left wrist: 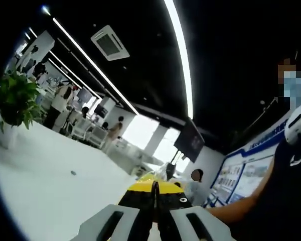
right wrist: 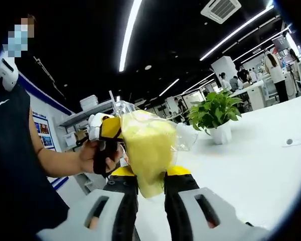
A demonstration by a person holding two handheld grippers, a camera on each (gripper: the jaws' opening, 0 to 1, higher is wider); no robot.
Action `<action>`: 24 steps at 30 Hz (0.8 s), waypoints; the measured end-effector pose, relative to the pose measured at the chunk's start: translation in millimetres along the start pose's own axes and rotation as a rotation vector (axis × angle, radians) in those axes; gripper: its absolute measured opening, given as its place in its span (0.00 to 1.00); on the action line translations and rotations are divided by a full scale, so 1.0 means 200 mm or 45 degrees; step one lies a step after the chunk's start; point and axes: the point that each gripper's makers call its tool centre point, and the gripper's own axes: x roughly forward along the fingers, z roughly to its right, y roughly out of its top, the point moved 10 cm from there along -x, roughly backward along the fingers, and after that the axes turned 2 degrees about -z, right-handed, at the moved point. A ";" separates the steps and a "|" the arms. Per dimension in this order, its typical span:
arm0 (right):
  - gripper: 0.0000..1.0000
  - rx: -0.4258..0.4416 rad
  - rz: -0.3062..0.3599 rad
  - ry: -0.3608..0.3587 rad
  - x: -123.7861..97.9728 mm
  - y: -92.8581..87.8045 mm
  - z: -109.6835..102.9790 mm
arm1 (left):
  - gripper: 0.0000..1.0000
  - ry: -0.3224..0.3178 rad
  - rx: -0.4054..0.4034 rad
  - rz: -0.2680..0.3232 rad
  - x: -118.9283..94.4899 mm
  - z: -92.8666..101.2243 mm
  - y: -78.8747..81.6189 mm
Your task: Compare the silicone blocks by pressing each to a similar depth, holding the contact briefly, and releasing to observe deformation and rebound differences across the visible hardness samples.
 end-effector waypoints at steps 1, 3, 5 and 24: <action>0.12 0.014 -0.015 -0.003 0.00 0.00 0.00 | 0.00 0.013 0.030 -0.004 0.00 0.00 0.00; 0.11 0.053 -0.050 -0.017 0.00 0.00 0.00 | 0.00 0.030 0.048 -0.013 0.00 0.00 -0.01; 0.09 0.083 -0.088 -0.029 0.00 0.00 0.00 | 0.00 0.058 0.079 -0.030 0.00 -0.01 -0.02; 0.02 0.088 -0.182 0.013 0.05 0.02 -0.06 | 0.00 0.119 0.167 -0.080 -0.09 0.01 0.00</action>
